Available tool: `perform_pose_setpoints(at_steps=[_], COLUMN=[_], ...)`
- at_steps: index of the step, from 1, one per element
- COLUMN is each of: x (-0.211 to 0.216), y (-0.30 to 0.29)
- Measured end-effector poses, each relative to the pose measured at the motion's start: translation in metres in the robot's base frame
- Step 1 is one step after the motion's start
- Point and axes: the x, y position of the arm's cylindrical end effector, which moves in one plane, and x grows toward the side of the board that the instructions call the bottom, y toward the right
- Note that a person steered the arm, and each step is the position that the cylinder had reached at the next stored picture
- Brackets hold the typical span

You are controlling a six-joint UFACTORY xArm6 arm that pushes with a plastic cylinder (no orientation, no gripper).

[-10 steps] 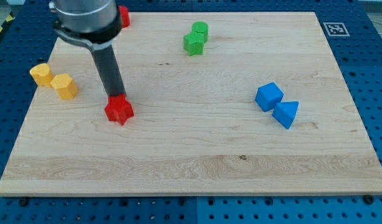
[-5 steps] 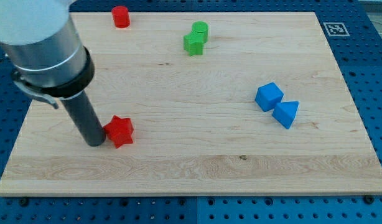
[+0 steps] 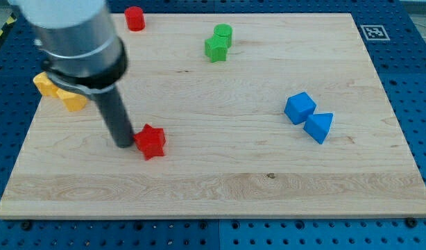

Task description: Move red star at bottom right corner of the board

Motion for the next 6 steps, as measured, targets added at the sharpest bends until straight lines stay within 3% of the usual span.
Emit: perform_pose_setpoints(at_steps=[3,6], x=[-0.003,0.049], y=[0.052,0.074])
